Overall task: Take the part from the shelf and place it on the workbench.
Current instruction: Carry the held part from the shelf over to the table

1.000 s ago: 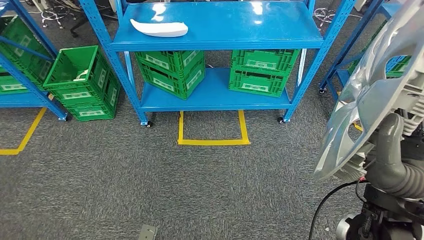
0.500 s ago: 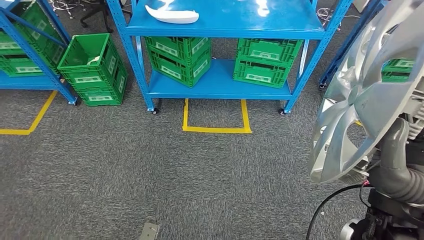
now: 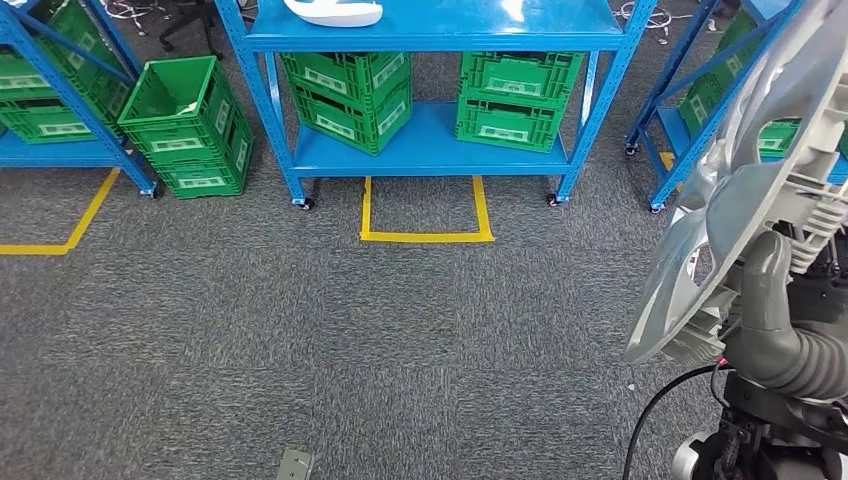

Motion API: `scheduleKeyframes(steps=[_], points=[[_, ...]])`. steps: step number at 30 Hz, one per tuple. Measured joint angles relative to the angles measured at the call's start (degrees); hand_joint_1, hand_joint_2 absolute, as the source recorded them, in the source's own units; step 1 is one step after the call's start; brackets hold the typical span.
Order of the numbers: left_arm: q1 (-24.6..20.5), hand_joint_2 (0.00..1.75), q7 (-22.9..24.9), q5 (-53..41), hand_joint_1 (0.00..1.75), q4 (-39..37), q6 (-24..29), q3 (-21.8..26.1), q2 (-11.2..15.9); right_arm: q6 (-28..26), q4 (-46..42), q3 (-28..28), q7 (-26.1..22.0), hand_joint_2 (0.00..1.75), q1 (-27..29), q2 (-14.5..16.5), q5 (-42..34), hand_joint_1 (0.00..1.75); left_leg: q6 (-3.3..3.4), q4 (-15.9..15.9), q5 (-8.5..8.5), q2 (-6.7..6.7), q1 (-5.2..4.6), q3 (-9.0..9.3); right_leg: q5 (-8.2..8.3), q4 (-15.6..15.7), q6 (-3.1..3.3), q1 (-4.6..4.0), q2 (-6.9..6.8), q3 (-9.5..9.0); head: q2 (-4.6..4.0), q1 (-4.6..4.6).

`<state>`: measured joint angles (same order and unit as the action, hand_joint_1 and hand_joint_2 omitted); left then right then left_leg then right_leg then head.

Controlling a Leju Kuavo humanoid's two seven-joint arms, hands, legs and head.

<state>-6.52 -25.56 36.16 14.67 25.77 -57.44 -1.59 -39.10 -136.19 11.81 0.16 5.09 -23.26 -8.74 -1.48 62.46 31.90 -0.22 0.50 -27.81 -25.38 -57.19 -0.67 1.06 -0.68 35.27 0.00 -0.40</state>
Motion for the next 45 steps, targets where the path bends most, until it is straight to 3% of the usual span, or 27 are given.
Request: scheduleKeyframes(steps=[1, 2, 4, 5, 7, 9, 10, 11, 12, 14, 16, 17, 20, 22, 24, 25, 26, 27, 30, 31, 32, 34, 35, 38, 40, 44, 45], points=[[-0.14, 1.75, 0.23, -0.03, 0.00, 0.00, -0.16, 0.00, 0.00, 0.00, 0.00, 0.10, 0.04, 1.75, 0.02, -0.01, 0.12, 1.75, 0.33, -3.95, 1.30, -0.09, -0.09, 2.77, 0.44, -0.23, -0.36, 0.00, 0.00, 0.37, 0.00, -0.02], [-0.23, 1.75, 0.53, -0.07, 0.00, -0.01, -0.41, -0.01, 0.00, 0.00, 0.02, 0.21, 0.30, 1.75, 0.00, -0.01, 0.47, 1.75, 0.77, -6.43, 2.26, -0.17, -0.26, 4.22, 0.95, -0.25, -0.75, 0.05, -0.03, 0.59, 0.00, 0.02], [-0.18, 1.75, 1.36, -0.13, 0.00, -0.05, -0.94, -0.02, -0.02, 0.00, 0.07, 0.52, 1.44, 1.75, -0.13, -0.02, 2.14, 1.75, 1.83, -7.74, 2.12, -0.21, -0.45, 3.96, 1.85, -0.09, -1.58, 0.33, -0.06, 1.02, 0.00, 0.05], [-0.08, 1.75, 1.78, -0.14, 0.00, -0.09, -1.08, -0.03, -0.02, 0.00, 0.13, 0.72, 2.08, 1.75, -0.22, -0.04, 3.20, 1.75, 2.41, -7.79, 1.48, -0.19, -0.50, 3.42, 1.24, -0.64, -1.86, 0.46, -0.03, 1.47, 0.00, 0.15], [0.01, 1.75, 2.50, -0.15, 0.00, -0.16, -1.20, -0.05, -0.03, 0.00, 0.27, 1.14, 2.67, 1.75, -0.44, -0.09, 4.79, 1.75, 3.28, -7.94, 0.13, -0.10, -0.61, 2.21, -2.80, -5.42, -2.13, 0.55, 0.12, 3.26, 0.00, 0.51], [0.06, 1.75, 2.96, -0.18, 0.00, -0.19, -1.27, -0.11, -0.03, 0.00, 0.35, 1.57, 2.57, 1.75, -0.76, -0.14, 5.23, 1.75, 3.78, -7.86, -1.02, -0.03, -1.06, 0.86, -7.68, -13.25, -2.20, 0.50, 0.21, 5.27, 0.00, 1.02], [0.10, 1.75, 3.15, -0.19, 0.00, -0.21, -1.29, -0.20, -0.02, 0.00, 0.36, 1.77, 2.35, 1.75, -0.89, -0.12, 5.17, 1.75, 3.90, -7.78, -1.52, 0.00, -1.31, 0.22, -8.88, -15.77, -2.13, 0.44, 0.25, 5.49, 0.00, 1.15], [0.14, 1.75, 3.37, -0.21, 0.00, -0.24, -1.31, -0.31, 0.00, 0.00, 0.36, 1.95, 2.04, 1.75, -0.98, -0.07, 5.00, 1.75, 3.98, -7.67, -1.93, 0.03, -1.54, -0.35, -9.00, -16.27, -1.95, 0.35, 0.27, 4.76, 0.00, 1.25], [0.17, 1.75, 3.57, -0.22, 0.00, -0.28, -1.31, -0.42, 0.02, 0.00, 0.37, 2.11, 1.74, 1.75, -1.06, 0.01, 4.81, 1.75, 4.00, -7.54, -2.23, 0.02, -1.73, -0.81, -8.04, -14.29, -1.64, 0.19, 0.30, 2.92, 0.00, 1.33], [0.16, 1.75, 3.86, -0.22, 0.00, -0.33, -1.31, -0.56, -0.01, 0.00, 0.37, 2.46, 1.47, 1.75, -1.34, 0.11, 4.94, 1.75, 3.84, -7.29, -2.63, -0.24, -2.03, -1.50, -5.13, -6.21, -0.52, -0.19, 1.64, -2.50, 0.00, 1.48], [-0.04, 1.75, 4.11, -0.20, 0.00, -0.37, -1.30, -0.71, -0.07, 0.01, 0.37, 2.86, 1.68, 1.75, -1.58, 0.16, 6.18, 1.75, 3.41, -6.98, -3.01, -0.64, -2.15, -2.19, -3.77, 0.01, 0.50, -0.45, 3.13, -6.00, 0.00, 1.42], [-0.14, 1.75, 4.23, -0.19, 0.00, -0.39, -1.30, -0.79, -0.10, 0.02, 0.37, 3.10, 1.79, 1.75, -1.73, 0.19, 6.90, 1.75, 3.13, -6.86, -3.26, -0.83, -2.15, -2.64, -3.85, 1.20, 0.81, -0.50, 3.38, -6.48, 0.00, 1.45], [-0.15, 1.75, 4.44, -0.17, 0.00, -0.52, -1.26, -0.94, 0.09, 0.04, 0.37, 3.81, 1.91, 1.75, -2.24, 0.31, 7.64, 1.75, 2.31, -5.92, -3.12, -1.25, -2.13, -3.71, -3.47, 2.38, 0.96, -0.29, 1.48, -6.45, 0.00, 1.55], [-0.14, 1.75, 4.62, -0.18, 0.00, -0.60, -1.21, -0.99, 0.30, 0.06, 0.46, 4.47, 1.96, 1.75, -2.62, 0.40, 7.44, 1.75, 1.49, -1.60, -0.16, -0.46, -1.80, -5.88, -3.02, 2.83, 1.05, 0.01, 0.23, -6.29, 0.00, 1.12], [-0.12, 1.75, 4.79, -0.18, 0.00, -0.61, -1.21, -1.07, 0.38, 0.06, 0.68, 5.10, 1.88, 1.75, -2.92, 0.51, 6.70, 1.75, 0.52, 5.92, 3.73, 0.11, -1.10, -9.38, -2.88, 2.59, 1.06, 0.02, -0.63, -5.80, 0.00, 0.67], [-0.06, 1.75, 4.88, -0.18, 0.00, -0.62, -1.22, -1.16, 0.40, 0.06, 0.85, 5.33, 1.68, 1.75, -2.98, 0.56, 5.98, 1.75, 0.14, 8.83, 4.71, 0.17, -0.75, -10.64, -2.83, 2.38, 1.00, 0.03, -0.98, -5.53, 0.00, 0.56], [-0.01, 1.75, 5.01, -0.20, 0.00, -0.62, -1.22, -1.28, 0.44, 0.06, 1.03, 5.52, 1.35, 1.75, -2.99, 0.62, 5.22, 1.75, -0.16, 9.89, 4.61, 0.22, -0.44, -10.98, -2.81, 2.13, 0.94, 0.07, -1.33, -5.26, 0.00, 0.52], [0.03, 1.75, 5.23, -0.25, 0.00, -0.63, -1.22, -1.45, 0.47, 0.06, 1.22, 5.75, 0.91, 1.75, -3.01, 0.68, 4.49, 1.75, -0.39, 8.66, 3.40, 0.30, -0.17, -10.14, -2.82, 1.83, 0.86, 0.14, -1.56, -5.01, 0.00, 0.50], [0.03, 1.75, 5.94, -0.75, 0.00, -0.63, -1.12, -1.92, 0.57, 0.07, 1.58, 6.39, -0.21, 1.75, -3.09, 0.83, 3.39, 1.75, -0.44, -1.77, -1.25, 0.91, 0.10, -4.19, -3.07, 0.78, 0.16, 0.33, -1.90, -4.51, 0.00, 0.30], [0.01, 1.75, 6.11, -1.08, 0.00, -0.63, -1.02, -2.04, 0.59, 0.06, 1.62, 6.54, -0.37, 1.75, -3.14, 0.87, 3.23, 1.75, -0.14, -3.94, -1.70, 1.07, 0.07, -3.09, -3.22, 0.44, -0.17, 0.26, -1.91, -4.30, 0.00, 0.21], [0.00, 1.75, 6.42, -1.52, 0.00, -0.64, -0.91, -2.22, 0.61, 0.05, 1.67, 6.69, -0.48, 1.75, -3.20, 0.91, 3.09, 1.75, 0.17, -4.83, -1.58, 1.15, 0.03, -2.74, -3.40, 0.21, -0.08, 0.17, -1.88, -4.10, 0.00, 0.20], [0.05, 1.75, 7.35, -2.56, 0.00, -0.65, -0.81, -2.76, 0.63, 0.03, 1.78, 7.03, -0.50, 1.75, -3.35, 1.01, 2.79, 1.75, 0.75, -4.95, -1.57, 1.14, -0.14, -2.88, -3.39, 0.16, 0.47, 0.06, -1.80, -3.92, 0.00, 0.45], [0.08, 1.75, 7.90, -3.07, 0.00, -0.66, -0.84, -3.09, 0.65, 0.03, 1.85, 7.21, -0.51, 1.75, -3.47, 1.04, 2.65, 1.75, 1.07, -4.87, -1.50, 1.13, -0.31, -2.98, -3.19, 0.43, 0.40, 0.16, -1.84, -4.00, 0.00, 0.63], [0.11, 1.75, 8.79, -3.93, 0.00, -0.65, -1.01, -3.98, 0.76, 0.02, 2.08, 7.71, -0.51, 1.75, -3.95, 1.11, 2.12, 1.75, 2.92, -5.15, -0.79, 1.03, -0.46, -2.98, -2.42, 0.01, -1.84, 0.61, -1.82, -4.06, 0.00, 0.84], [0.15, 1.75, 8.88, -4.10, 0.00, -0.64, -1.00, -4.31, 0.76, 0.02, 2.15, 7.87, -0.51, 1.75, -4.11, 1.11, 1.82, 1.75, 3.71, -5.43, -0.49, 0.95, -0.37, -2.32, -2.63, -1.07, -2.36, 0.76, -1.44, -3.75, 0.00, 1.03], [0.15, 1.75, 8.89, -4.17, 0.00, -0.63, -0.95, -4.48, 0.76, 0.02, 2.21, 7.97, -0.52, 1.75, -4.20, 1.10, 1.69, 1.75, 3.88, -5.50, -0.42, 0.97, -0.37, -1.88, -3.21, -2.20, -2.44, 0.82, -0.90, -3.22, 0.00, 1.17], [0.14, 1.75, 8.96, -4.33, 0.00, -0.62, -0.94, -4.65, 0.71, 0.02, 2.22, 8.06, -0.55, 1.75, -4.27, 1.10, 1.63, 1.75, 3.96, -5.50, -0.23, 0.98, -0.44, -1.59, -4.46, -5.10, -2.37, 0.75, -0.54, -1.52, 0.00, 1.32]])
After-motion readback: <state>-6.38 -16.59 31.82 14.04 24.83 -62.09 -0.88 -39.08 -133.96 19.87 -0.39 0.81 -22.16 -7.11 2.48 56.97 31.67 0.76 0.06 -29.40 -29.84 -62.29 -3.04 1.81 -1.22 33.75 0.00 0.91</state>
